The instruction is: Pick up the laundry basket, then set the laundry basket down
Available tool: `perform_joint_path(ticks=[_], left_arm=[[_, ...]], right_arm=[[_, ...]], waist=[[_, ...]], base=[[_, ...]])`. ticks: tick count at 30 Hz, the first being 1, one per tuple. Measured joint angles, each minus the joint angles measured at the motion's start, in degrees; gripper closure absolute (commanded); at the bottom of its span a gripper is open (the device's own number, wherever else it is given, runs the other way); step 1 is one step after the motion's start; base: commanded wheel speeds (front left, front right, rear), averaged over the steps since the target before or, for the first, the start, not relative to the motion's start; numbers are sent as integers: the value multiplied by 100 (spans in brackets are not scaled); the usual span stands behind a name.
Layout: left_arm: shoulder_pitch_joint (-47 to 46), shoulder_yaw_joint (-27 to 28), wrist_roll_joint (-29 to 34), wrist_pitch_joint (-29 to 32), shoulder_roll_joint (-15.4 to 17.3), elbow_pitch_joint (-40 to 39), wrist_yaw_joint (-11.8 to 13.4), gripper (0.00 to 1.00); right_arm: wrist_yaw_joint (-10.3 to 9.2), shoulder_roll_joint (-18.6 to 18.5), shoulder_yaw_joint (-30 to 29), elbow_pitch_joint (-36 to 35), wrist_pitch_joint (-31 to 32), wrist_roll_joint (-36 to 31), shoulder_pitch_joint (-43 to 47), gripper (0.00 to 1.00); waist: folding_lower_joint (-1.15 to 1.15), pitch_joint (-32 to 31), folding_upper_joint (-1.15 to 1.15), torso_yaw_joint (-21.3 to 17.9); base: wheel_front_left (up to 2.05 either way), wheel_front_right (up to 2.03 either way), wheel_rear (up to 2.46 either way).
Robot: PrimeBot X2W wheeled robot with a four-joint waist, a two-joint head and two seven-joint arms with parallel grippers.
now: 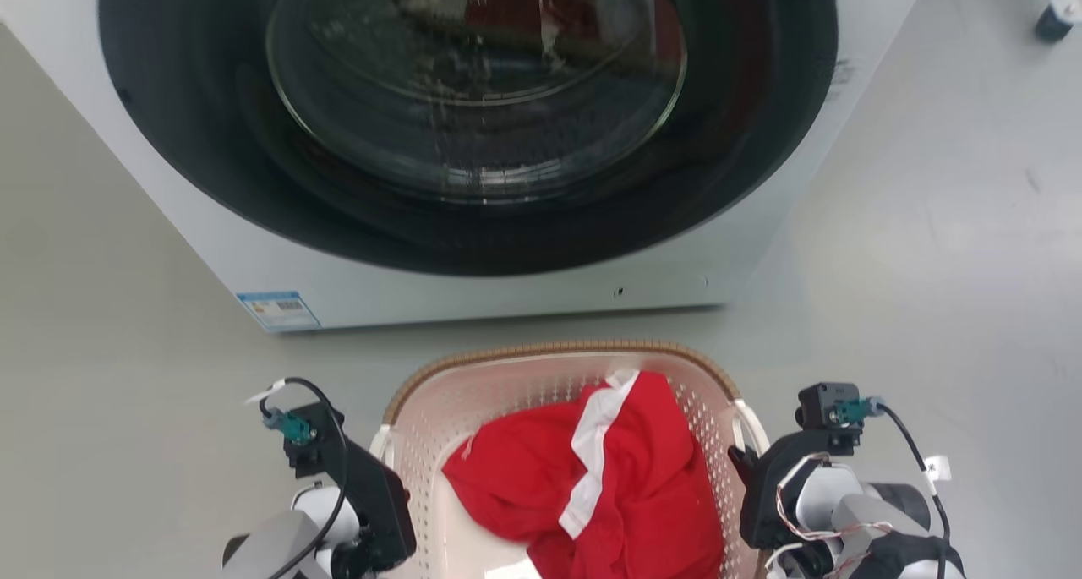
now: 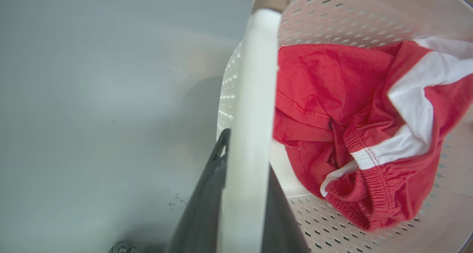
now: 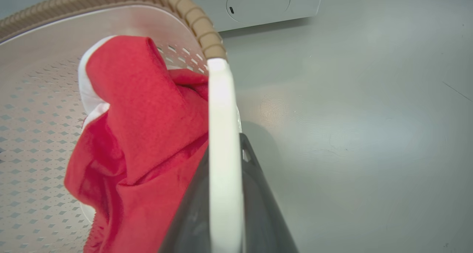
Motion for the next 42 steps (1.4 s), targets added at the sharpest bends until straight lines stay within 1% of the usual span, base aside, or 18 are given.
perform_joint_path(ticks=[12,21,28,42], left_arm=[[564,-16,-52,268,-9,33,0,100],[855,-35,-62,444,-10,40,1,100],[968,-37,-194,536,-4,48,1,100],[1040,-16,-233,609,11,48,4,100]], right_arm=[[0,22,78,0,448,324,584,100],[0,27,93,-19,689,590,897,100],[0,30,100,-55,801,695,1024,100],[0,30,166,-82,938,862,1045,100]], waist=[[0,-933,0,18],[0,-1415,0,48],[0,-1573,1,58],[1,-1618,1,23]], base=[[0,0,0],[0,0,0],[0,0,0],[0,0,0]])
